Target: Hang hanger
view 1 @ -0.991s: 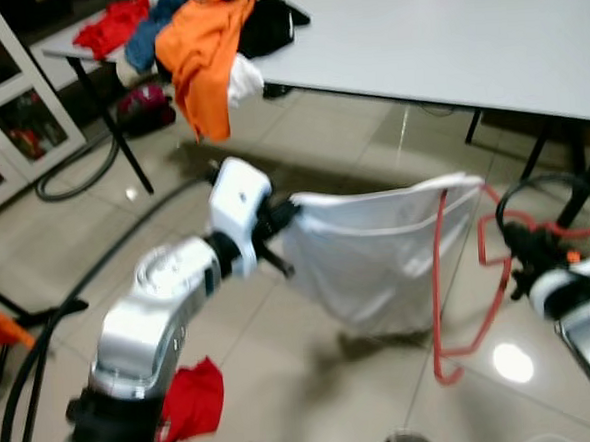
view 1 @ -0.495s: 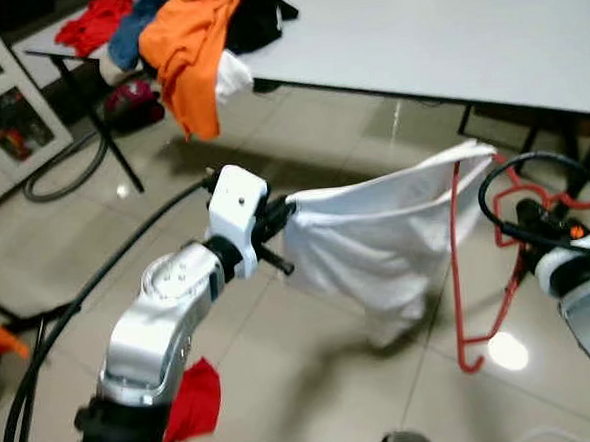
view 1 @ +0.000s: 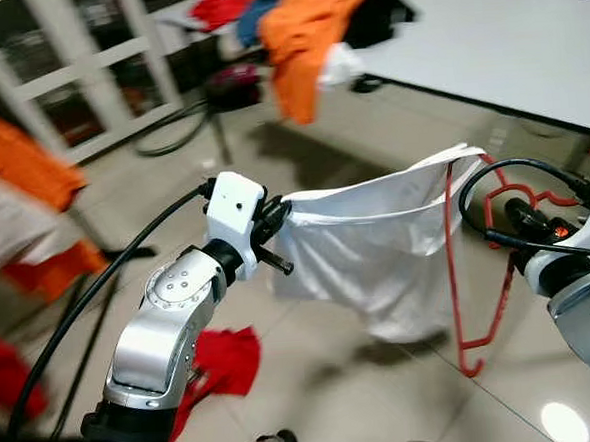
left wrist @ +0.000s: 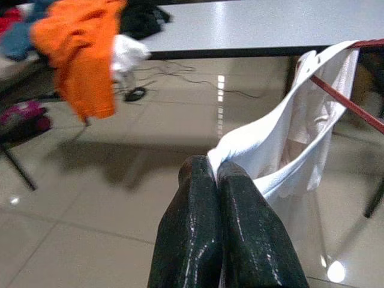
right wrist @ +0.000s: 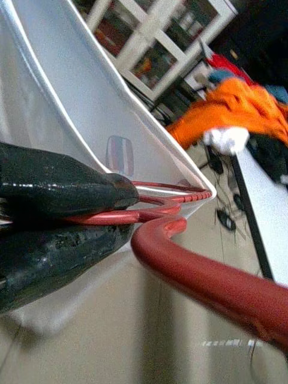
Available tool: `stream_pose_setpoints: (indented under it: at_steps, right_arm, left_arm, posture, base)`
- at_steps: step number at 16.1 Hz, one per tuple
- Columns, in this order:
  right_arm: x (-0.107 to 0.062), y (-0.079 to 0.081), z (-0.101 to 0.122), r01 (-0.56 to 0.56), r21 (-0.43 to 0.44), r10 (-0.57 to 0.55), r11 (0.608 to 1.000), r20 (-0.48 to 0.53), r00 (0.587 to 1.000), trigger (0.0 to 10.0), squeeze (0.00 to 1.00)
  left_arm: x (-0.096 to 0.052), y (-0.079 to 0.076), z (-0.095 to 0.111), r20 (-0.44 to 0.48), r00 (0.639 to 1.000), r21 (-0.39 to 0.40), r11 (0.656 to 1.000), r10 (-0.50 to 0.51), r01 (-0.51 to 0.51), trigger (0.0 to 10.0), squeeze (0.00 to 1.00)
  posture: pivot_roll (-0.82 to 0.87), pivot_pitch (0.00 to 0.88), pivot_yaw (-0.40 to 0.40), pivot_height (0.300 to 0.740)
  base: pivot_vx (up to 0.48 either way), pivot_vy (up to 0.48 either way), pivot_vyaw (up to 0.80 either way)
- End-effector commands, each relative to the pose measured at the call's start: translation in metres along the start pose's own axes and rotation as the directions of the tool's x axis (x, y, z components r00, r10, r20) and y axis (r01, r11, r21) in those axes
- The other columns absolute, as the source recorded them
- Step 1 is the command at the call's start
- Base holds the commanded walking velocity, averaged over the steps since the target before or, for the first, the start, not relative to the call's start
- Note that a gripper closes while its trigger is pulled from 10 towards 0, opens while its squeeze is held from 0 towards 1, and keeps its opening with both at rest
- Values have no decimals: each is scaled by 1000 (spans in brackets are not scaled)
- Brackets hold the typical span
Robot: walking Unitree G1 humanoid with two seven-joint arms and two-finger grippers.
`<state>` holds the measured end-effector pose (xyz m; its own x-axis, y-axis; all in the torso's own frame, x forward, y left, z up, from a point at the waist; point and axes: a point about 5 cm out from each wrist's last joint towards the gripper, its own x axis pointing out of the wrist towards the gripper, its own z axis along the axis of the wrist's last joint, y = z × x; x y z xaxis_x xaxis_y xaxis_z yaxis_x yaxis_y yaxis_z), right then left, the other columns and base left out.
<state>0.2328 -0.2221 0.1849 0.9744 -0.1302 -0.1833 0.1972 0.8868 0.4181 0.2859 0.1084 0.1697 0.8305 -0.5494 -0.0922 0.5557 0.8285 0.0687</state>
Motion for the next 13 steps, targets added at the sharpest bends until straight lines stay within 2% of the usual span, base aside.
stream_pose_setpoints:
  at_steps: [1,6,13]
  right_arm:
    - [-4,5,6,-25,-29,26,999,43,999,10000,0]
    - [-2,8,1,-55,-71,57,996,21,998,10000,0]
    - [1,7,-4,-62,-82,63,995,6,998,10000,0]
  left_arm:
    - [-3,8,4,26,999,2,999,40,-40,10000,0]
    - [-3,10,3,29,997,-4,998,67,-67,10000,0]
    - [-7,12,2,26,995,-8,996,92,-92,10000,0]
  posture:
    - [-268,14,100,740]
    - [-263,4,94,740]
    - [-242,6,75,740]
  base:
    - [289,0,0]
    - [395,0,0]
    - [417,0,0]
